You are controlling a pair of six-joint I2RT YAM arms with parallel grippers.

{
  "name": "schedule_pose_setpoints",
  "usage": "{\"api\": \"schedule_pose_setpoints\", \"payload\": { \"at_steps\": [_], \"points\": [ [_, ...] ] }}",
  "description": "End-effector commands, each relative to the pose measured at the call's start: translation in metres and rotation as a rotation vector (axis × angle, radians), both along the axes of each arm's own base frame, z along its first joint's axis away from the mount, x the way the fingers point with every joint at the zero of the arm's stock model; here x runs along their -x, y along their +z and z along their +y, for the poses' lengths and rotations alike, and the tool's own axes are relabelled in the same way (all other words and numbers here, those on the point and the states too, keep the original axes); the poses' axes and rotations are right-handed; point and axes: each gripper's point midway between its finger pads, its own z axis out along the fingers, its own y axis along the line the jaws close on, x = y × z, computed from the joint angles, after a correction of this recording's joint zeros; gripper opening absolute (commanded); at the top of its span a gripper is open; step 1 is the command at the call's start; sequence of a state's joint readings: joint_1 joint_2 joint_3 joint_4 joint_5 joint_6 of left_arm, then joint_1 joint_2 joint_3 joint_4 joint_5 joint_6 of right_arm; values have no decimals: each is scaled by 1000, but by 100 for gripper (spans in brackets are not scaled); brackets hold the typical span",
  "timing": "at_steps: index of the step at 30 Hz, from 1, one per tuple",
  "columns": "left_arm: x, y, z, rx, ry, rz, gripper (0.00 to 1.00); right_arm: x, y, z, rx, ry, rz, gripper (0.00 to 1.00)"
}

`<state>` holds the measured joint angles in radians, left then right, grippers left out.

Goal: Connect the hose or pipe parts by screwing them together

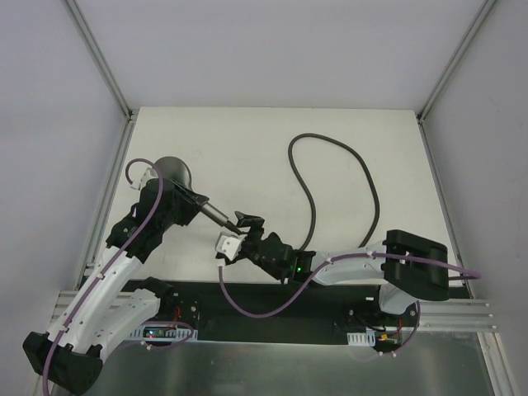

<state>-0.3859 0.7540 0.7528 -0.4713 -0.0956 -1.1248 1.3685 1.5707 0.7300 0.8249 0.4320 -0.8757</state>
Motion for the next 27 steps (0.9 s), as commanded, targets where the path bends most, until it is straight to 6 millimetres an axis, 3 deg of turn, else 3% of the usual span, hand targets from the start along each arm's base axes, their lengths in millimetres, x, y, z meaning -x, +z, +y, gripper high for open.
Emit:
{"api": "schedule_pose_setpoints", "payload": {
  "at_steps": [1, 3, 6, 7, 10, 12, 20, 21, 23, 24, 27],
  "points": [
    [-4, 30, 4, 33, 51, -53, 0, -8, 19, 10, 44, -64, -114, 71],
    [-3, 31, 5, 36, 56, -52, 0, -8, 15, 16, 60, -63, -113, 65],
    [-1, 34, 5, 39, 50, -56, 0, -7, 14, 21, 75, -63, -116, 42],
    [0, 36, 5, 41, 46, -61, 0, -6, 16, 22, 67, -66, -113, 28],
    [1, 34, 5, 30, 38, -64, 0, -3, 21, 24, 25, -59, -62, 8],
    [1, 32, 6, 29, 41, -64, 0, -3, 25, 25, -21, -49, -6, 1],
    [-1, 16, -5, 74, -40, -249, 0, -6, 24, 26, -296, 126, 458, 1],
    [-5, 26, -8, 99, -49, -318, 0, -7, 24, 25, -329, 155, 516, 1],
    [0, 24, -14, 113, -109, -410, 0, -11, 29, 20, -423, 252, 619, 1],
    [-2, 45, -18, 150, -126, -528, 0, -11, 31, 19, -477, 267, 688, 1],
    [8, 40, -28, 211, -195, -644, 0, -12, 28, 15, -529, 323, 768, 1]
  ]
}}
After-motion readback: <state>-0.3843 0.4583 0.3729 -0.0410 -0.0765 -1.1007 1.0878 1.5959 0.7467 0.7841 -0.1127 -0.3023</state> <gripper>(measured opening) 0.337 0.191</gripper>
